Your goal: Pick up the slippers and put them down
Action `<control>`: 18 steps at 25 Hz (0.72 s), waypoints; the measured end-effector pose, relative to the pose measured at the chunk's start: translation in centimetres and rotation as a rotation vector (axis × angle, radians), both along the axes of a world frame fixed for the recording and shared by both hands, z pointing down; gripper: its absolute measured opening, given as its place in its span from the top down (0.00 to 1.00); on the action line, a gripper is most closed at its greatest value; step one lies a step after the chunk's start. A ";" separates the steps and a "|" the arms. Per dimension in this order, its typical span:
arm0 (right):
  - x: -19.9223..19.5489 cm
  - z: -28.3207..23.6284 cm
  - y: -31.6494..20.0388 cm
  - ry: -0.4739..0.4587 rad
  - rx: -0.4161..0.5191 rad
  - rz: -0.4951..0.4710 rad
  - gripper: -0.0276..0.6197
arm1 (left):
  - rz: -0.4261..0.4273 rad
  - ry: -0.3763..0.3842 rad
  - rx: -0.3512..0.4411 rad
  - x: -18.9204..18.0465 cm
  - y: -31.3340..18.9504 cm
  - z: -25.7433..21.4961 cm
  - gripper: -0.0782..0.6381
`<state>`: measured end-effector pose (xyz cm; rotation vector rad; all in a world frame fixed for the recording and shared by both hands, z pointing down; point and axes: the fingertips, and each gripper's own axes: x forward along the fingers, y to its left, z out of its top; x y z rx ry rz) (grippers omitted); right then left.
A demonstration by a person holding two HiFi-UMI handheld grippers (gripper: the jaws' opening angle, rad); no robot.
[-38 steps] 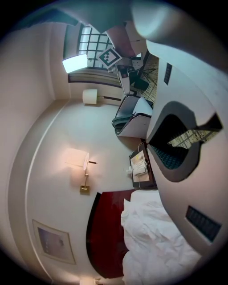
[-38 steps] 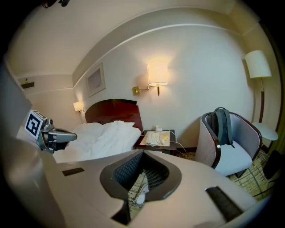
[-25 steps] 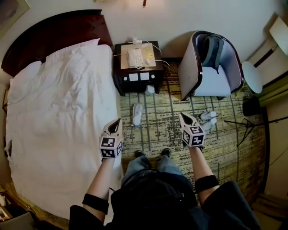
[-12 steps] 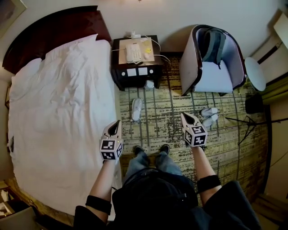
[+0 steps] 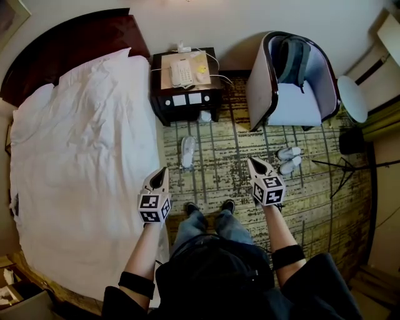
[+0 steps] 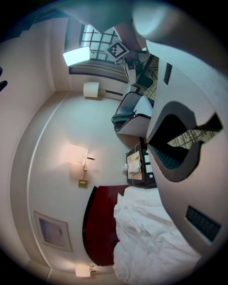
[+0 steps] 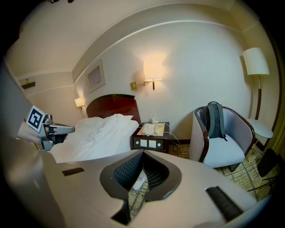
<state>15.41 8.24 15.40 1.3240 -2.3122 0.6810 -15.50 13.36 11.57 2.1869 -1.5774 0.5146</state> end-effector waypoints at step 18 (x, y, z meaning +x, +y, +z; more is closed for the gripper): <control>-8.6 3.3 -2.5 -0.005 0.005 0.017 0.95 | 0.154 0.065 -0.098 -1.6 -3.0 5.1 0.75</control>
